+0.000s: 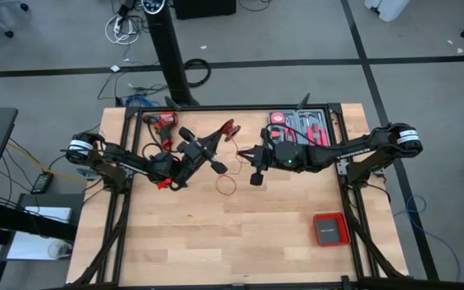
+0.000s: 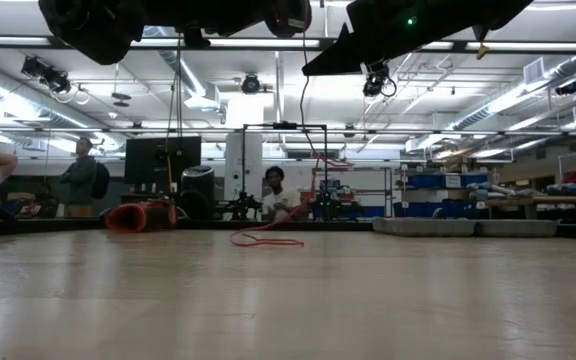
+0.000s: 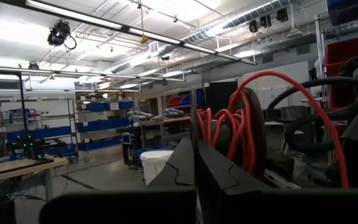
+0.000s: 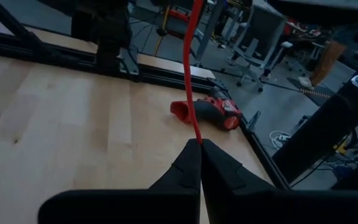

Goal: Coil cords
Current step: Coil the red wire on the black spool

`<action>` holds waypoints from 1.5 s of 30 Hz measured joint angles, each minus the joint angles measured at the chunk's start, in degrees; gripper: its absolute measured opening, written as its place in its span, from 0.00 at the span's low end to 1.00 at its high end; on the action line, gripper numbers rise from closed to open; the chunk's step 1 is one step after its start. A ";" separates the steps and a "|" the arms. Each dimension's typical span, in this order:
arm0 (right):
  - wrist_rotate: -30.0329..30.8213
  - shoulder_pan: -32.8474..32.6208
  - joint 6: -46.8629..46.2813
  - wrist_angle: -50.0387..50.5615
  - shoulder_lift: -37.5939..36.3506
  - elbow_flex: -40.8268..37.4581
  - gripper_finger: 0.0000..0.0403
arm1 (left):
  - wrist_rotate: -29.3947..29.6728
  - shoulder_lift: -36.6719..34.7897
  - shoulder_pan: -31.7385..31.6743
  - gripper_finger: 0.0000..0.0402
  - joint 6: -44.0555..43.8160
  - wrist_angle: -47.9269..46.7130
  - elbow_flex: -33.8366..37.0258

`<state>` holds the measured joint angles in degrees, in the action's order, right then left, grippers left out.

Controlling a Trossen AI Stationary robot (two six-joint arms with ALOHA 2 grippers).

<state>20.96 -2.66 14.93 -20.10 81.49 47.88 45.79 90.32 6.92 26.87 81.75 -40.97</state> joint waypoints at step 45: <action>-4.63 0.46 8.39 12.26 1.16 14.73 0.00 | 1.29 0.00 0.17 0.00 6.33 -2.52 -0.21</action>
<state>16.33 -2.19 23.32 -7.83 82.65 62.61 47.07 90.32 7.09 33.20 79.23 -41.18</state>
